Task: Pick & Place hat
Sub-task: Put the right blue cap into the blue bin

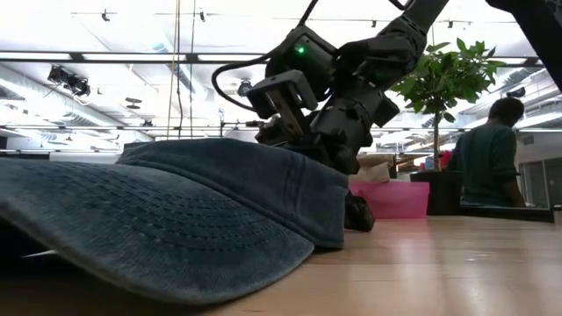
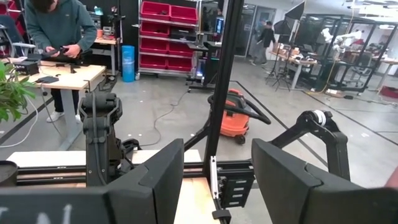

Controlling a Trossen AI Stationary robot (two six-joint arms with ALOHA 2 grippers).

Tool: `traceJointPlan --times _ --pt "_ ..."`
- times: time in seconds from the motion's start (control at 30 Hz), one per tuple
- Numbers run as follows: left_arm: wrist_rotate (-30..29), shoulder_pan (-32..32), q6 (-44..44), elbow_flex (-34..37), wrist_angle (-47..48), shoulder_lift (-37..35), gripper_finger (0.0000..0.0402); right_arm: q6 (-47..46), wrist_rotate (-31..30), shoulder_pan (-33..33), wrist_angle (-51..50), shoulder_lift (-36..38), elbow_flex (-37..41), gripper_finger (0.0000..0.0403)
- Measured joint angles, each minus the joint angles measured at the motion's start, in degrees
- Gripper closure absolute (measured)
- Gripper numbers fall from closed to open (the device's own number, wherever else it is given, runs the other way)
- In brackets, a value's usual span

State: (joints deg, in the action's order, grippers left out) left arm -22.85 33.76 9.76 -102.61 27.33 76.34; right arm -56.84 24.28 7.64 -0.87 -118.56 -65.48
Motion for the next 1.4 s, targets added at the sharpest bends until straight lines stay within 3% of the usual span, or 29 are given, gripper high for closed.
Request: traceJointPlan --times 0.53,0.83,1.07,1.4 --pt "0.0 0.6 0.0 0.0 0.2 0.0 0.0209 0.0 -2.9 -3.1 6.3 11.9 0.3 0.0402" --pt "0.0 3.8 -0.5 0.0 -0.9 0.0 0.0209 -6.7 -7.6 -5.0 17.7 15.6 0.2 0.0402" --pt "0.1 7.4 -6.7 0.0 -6.5 -2.3 0.0209 -10.6 -10.8 -7.4 25.6 16.3 0.2 0.0403" --pt "-2.5 7.9 -11.8 0.0 -6.8 -5.6 0.0209 -12.2 -14.0 -13.0 40.7 16.5 -0.3 0.0403"
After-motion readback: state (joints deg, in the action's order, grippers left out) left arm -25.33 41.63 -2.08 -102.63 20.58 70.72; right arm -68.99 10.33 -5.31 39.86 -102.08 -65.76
